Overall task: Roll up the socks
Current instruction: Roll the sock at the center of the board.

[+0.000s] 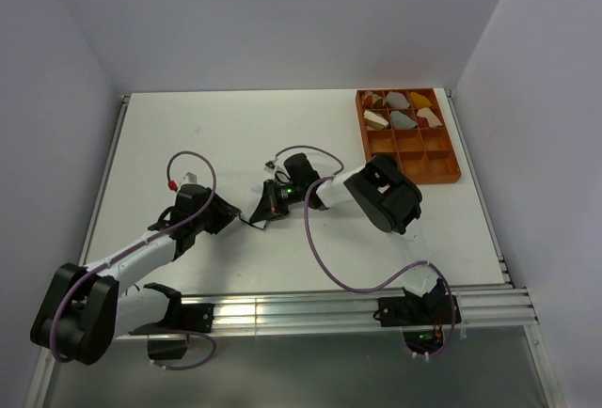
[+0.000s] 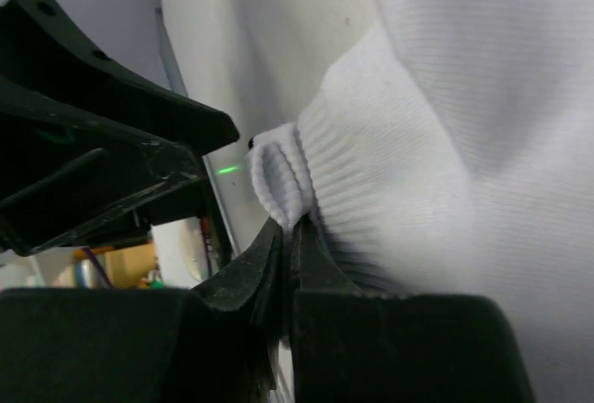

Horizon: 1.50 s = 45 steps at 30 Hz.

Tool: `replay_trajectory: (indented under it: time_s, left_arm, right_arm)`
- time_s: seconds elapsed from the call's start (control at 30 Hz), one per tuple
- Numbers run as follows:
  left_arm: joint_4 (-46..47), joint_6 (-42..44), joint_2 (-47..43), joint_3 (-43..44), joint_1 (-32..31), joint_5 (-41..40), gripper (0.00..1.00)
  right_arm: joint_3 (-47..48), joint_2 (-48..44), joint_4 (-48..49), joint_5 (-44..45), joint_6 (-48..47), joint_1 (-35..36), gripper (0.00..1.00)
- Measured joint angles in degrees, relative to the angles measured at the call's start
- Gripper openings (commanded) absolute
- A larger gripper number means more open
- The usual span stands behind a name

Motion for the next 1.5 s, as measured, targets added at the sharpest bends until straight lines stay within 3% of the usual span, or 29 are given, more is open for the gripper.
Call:
replay_trajectory:
  time_s: [0.4, 1.1, 1.2, 1.5]
  left_arm:
    - [3.4, -6.3, 4.5, -1.7, -3.9, -0.1, 0.45]
    - [13.2, -10.7, 8.6, -3.7, -4.5, -3.4, 0.46]
    - [14.1, -11.1, 9.5, -3.7, -5.0, -3.3, 0.44]
    - [13.9, -11.6, 10.7, -3.2, -5.7, -3.6, 0.09]
  right_arm:
    - [-4.6, 1.0, 10.5, -0.9, 10.0, -0.7, 0.00]
    - [-4.6, 1.4, 11.3, -1.1, 11.2, -0.8, 0.00]
    - [-4.6, 1.4, 11.4, -1.1, 11.2, -0.8, 0.00]
    - [-4.7, 1.2, 11.2, -0.7, 10.8, -0.8, 0.04]
